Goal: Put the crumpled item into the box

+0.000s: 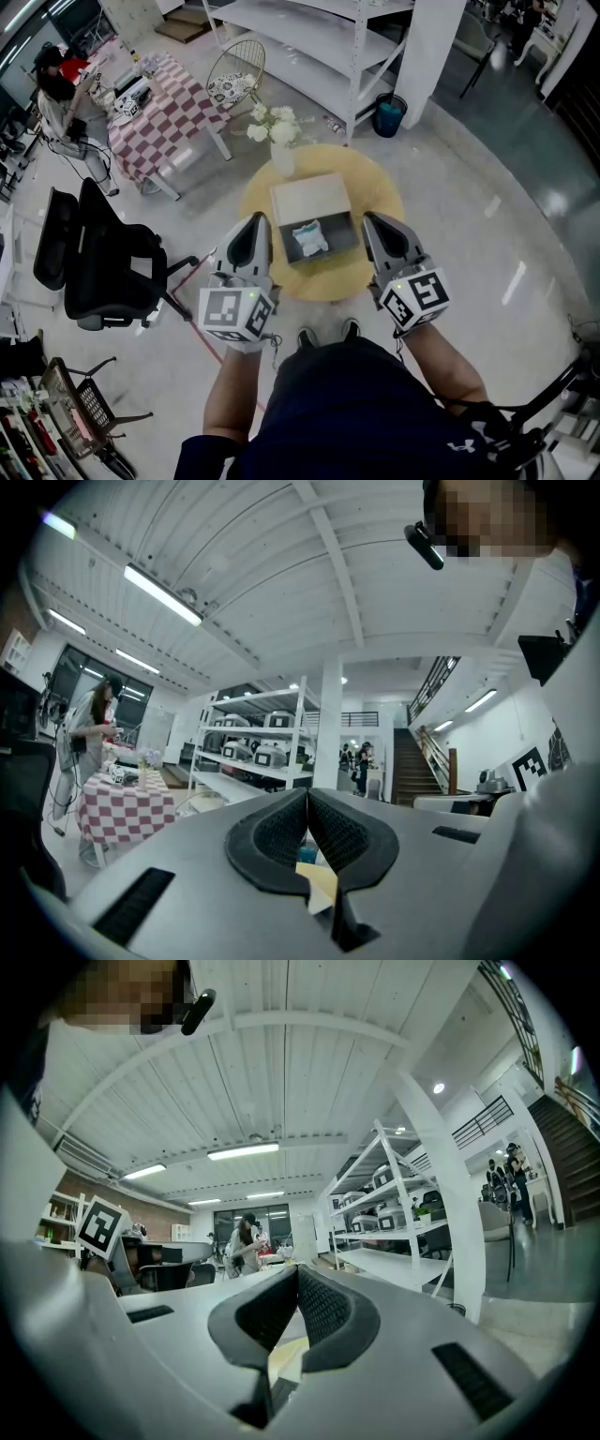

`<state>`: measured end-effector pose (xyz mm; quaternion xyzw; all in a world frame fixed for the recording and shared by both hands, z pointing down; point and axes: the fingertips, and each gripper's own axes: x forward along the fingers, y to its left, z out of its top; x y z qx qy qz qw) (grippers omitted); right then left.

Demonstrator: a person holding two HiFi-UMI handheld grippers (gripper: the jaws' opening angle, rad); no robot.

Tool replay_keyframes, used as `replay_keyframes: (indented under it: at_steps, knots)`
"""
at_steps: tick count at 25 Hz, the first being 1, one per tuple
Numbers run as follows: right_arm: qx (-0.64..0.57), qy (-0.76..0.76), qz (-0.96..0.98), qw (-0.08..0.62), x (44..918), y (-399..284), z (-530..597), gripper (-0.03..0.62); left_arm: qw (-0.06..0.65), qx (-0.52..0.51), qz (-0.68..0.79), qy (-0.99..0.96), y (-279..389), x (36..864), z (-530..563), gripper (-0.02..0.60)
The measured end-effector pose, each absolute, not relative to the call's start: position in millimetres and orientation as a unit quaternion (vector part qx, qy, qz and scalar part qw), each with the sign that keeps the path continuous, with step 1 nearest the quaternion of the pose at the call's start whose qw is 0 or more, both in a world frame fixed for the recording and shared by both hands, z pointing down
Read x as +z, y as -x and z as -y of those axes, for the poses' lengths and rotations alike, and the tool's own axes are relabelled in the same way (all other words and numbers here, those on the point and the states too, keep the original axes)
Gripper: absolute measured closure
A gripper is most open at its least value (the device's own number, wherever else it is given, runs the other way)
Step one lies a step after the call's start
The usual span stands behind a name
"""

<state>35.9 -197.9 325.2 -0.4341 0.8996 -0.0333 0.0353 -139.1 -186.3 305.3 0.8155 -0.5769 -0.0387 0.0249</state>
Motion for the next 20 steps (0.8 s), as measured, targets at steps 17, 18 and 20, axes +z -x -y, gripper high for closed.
replay_keyframes:
  at_steps: [17, 18, 20]
  knots:
    - [-0.037, 0.432, -0.9, 0.04, 322.9, -30.5, 207.2, 0.592, 0.031, -0.036, 0.578, -0.815, 143.4, 309.7, 198.1, 0.563]
    - [-0.037, 0.432, -0.9, 0.04, 322.8, -30.0, 207.3, 0.592, 0.031, -0.036, 0.578, -0.815, 143.7, 309.7, 198.3, 0.563]
    - [-0.038, 0.433, -0.9, 0.039, 322.7, -29.6, 207.8, 0.592, 0.031, -0.035, 0.577, -0.816, 143.9, 309.6, 198.8, 0.563]
